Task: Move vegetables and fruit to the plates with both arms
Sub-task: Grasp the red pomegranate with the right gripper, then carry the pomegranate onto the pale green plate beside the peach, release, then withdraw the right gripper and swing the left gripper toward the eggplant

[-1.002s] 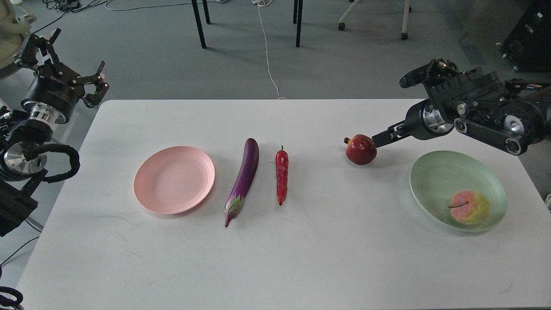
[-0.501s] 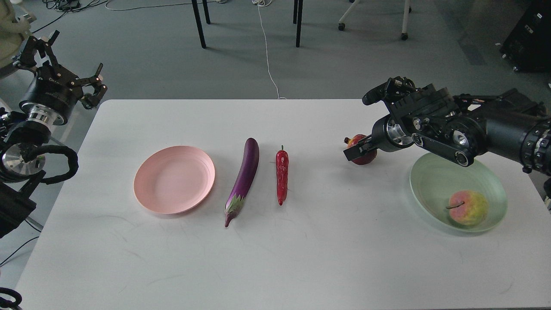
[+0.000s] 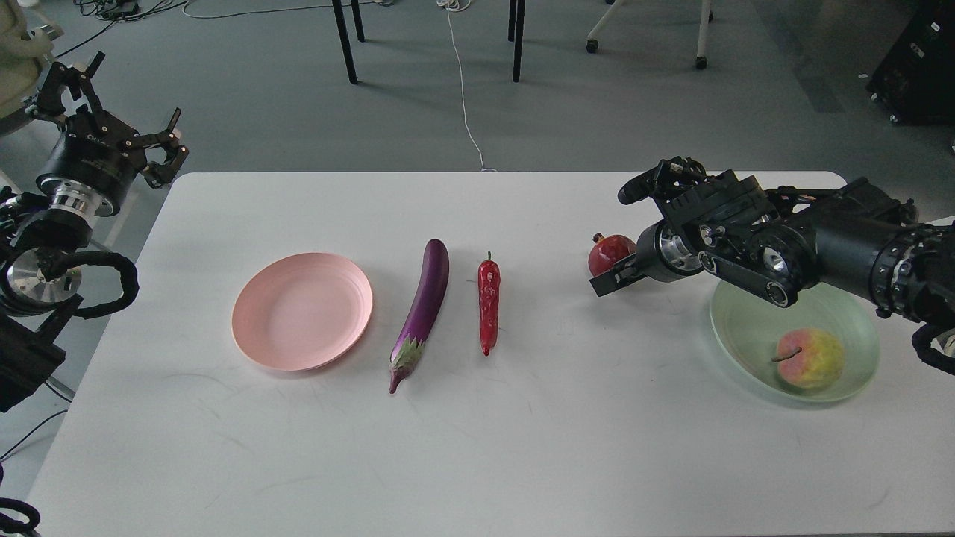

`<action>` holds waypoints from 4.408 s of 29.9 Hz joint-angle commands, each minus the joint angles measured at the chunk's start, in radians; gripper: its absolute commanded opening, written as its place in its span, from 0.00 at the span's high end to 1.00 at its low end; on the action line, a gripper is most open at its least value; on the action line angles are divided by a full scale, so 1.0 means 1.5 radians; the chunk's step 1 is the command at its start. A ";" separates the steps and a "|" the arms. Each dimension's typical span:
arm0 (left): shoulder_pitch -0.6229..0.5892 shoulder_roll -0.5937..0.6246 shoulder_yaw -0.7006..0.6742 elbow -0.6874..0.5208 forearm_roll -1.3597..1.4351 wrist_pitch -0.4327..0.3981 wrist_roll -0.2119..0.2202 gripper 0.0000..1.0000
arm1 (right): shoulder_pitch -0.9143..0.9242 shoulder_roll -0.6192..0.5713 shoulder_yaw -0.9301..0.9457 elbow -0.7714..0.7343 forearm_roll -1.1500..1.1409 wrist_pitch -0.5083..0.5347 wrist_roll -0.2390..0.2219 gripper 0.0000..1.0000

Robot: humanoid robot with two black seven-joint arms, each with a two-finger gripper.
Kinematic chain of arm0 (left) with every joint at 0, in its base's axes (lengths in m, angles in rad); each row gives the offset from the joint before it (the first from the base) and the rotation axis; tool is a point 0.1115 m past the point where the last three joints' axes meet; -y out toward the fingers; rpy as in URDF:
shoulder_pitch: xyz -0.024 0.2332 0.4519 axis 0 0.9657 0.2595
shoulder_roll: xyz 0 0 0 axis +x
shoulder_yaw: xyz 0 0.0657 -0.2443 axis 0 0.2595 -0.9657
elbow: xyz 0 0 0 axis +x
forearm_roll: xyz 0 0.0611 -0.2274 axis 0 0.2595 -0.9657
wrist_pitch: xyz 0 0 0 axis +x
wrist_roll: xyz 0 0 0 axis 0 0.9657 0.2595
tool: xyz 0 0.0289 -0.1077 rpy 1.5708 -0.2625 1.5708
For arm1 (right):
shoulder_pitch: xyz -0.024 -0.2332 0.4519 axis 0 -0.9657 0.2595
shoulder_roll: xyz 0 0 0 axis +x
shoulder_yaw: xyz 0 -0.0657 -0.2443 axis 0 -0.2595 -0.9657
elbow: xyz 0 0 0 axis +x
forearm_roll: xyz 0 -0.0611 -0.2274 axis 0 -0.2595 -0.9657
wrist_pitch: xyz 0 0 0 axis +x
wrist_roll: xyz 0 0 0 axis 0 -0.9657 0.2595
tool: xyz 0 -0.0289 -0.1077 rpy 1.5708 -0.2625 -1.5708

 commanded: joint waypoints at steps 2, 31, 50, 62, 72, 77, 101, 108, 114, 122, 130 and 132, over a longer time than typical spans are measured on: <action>-0.001 0.000 0.001 0.000 0.000 0.000 0.000 0.01 | 0.000 0.001 0.002 -0.004 0.000 0.000 0.000 0.04; 0.001 -0.004 0.002 0.000 0.000 0.000 0.001 0.01 | 0.000 0.039 -0.004 -0.048 0.001 0.000 -0.007 0.42; -0.002 -0.001 0.002 -0.004 0.001 0.000 0.001 0.01 | 0.090 -0.306 -0.005 0.285 -0.017 0.000 -0.085 0.44; -0.002 0.000 0.005 -0.004 0.002 0.000 0.001 0.01 | 0.030 -0.384 -0.007 0.307 -0.072 0.000 -0.084 0.40; -0.009 -0.001 0.006 -0.004 0.005 0.000 0.004 0.01 | 0.012 -0.384 0.001 0.288 -0.070 0.000 -0.078 0.09; -0.017 -0.002 0.009 -0.005 0.006 0.000 0.007 0.01 | 0.014 -0.386 0.014 0.288 -0.066 0.000 -0.067 0.04; -0.054 0.152 0.094 -0.347 0.417 0.000 0.059 0.02 | -0.117 -0.244 0.613 0.041 0.448 -0.049 0.018 0.01; -0.105 0.087 0.098 -0.429 0.709 0.000 0.083 0.02 | -0.189 -0.243 0.643 0.037 0.737 -0.059 0.052 0.01; -0.160 -0.016 0.134 -0.428 0.920 0.000 0.152 0.02 | -0.268 -0.245 0.735 0.048 0.941 -0.053 0.048 0.01; -0.183 -0.085 0.229 -0.421 1.195 0.000 0.153 0.02 | -0.392 -0.215 0.886 0.053 0.988 0.000 0.043 0.01; -0.183 -0.142 0.303 -0.347 1.312 0.014 0.154 0.03 | -0.504 -0.194 0.908 0.084 1.015 0.000 0.045 0.01; -0.181 -0.156 0.322 -0.307 1.312 0.033 0.157 0.04 | -0.523 -0.195 0.911 0.111 1.015 0.000 0.047 0.01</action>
